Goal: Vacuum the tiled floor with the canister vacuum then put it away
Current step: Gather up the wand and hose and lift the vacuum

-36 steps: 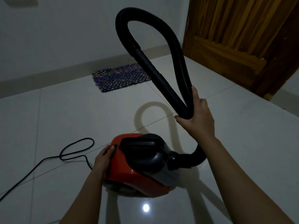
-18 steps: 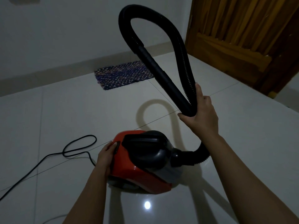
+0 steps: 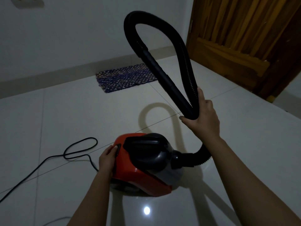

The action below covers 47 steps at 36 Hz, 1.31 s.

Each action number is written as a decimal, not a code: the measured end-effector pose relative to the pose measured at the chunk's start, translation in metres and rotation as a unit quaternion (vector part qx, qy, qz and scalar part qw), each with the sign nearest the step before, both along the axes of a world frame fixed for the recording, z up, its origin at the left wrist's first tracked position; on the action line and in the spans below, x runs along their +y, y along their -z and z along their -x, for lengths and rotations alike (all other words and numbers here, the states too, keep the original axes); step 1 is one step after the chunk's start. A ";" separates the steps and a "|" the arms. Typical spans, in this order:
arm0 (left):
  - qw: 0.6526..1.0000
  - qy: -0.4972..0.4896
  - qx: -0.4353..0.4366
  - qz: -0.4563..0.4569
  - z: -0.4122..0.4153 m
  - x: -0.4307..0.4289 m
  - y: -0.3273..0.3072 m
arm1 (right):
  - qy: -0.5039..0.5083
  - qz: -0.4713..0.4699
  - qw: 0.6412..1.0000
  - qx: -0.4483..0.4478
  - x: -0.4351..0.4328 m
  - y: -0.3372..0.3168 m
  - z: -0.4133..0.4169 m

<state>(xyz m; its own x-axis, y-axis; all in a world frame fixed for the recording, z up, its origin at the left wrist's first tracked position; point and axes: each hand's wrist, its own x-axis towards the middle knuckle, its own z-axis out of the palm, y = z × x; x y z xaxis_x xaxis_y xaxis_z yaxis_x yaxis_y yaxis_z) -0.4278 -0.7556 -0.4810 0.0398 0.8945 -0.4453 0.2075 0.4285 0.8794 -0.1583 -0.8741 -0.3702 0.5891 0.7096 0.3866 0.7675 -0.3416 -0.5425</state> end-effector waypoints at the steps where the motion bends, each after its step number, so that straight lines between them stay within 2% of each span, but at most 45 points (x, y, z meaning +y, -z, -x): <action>1: 1.000 -0.001 0.003 -0.004 0.000 0.000 0.000 | 0.000 0.000 1.000 -0.001 0.000 0.000 0.000; 6: 0.999 0.002 0.019 -0.025 -0.002 -0.002 0.000 | 0.000 -0.001 1.000 -0.003 -0.002 0.000 0.001; 13: 0.989 -0.010 0.110 -0.094 -0.009 -0.001 -0.007 | -0.002 0.003 1.000 0.008 -0.004 0.000 -0.003; 16: 0.984 -0.012 0.080 -0.157 -0.020 0.004 -0.025 | -0.002 0.001 1.000 0.017 -0.006 0.001 -0.005; 19: 0.969 0.038 0.025 -0.242 -0.037 0.005 -0.050 | -0.001 -0.001 1.000 0.021 -0.007 0.001 -0.006; 22: 0.946 0.158 0.008 -0.282 -0.051 -0.001 -0.068 | -0.002 0.002 1.000 0.021 -0.006 0.001 -0.006; 24: 0.923 0.255 0.035 -0.285 -0.055 -0.005 -0.070 | -0.002 0.001 1.000 0.023 -0.006 0.001 -0.006; 27: 0.849 0.381 0.129 -0.344 -0.055 -0.014 -0.069 | -0.003 0.000 1.000 0.026 -0.006 0.001 -0.007; 30: 0.780 0.419 0.200 -0.420 -0.053 -0.020 -0.068 | -0.002 0.000 1.000 0.026 -0.006 0.002 -0.007; 35: 0.719 0.444 0.253 -0.471 -0.051 -0.020 -0.062 | -0.004 0.000 1.000 0.028 -0.007 0.002 -0.008; 37: 0.703 0.448 0.266 -0.484 -0.051 -0.020 -0.060 | -0.003 0.001 1.000 0.028 -0.006 0.001 -0.008; 39: 0.702 0.450 0.269 -0.482 -0.051 -0.018 -0.058 | -0.004 0.001 1.000 0.031 -0.005 -0.002 -0.007; 41: 0.705 0.463 0.268 -0.467 -0.052 -0.015 -0.062 | -0.007 0.001 0.999 0.036 -0.004 -0.005 -0.005; 47: 0.682 0.542 0.295 -0.393 -0.061 -0.003 -0.090 | 0.001 -0.007 0.999 0.037 0.004 -0.024 0.003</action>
<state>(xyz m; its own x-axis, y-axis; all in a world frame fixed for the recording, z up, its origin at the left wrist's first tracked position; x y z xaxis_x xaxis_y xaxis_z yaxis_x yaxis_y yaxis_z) -0.3669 -0.7588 -0.3908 0.8886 0.4535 -0.0688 0.4442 -0.8135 0.3753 -0.1608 -0.8703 -0.3466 0.6174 0.7036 0.3517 0.7243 -0.3341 -0.6031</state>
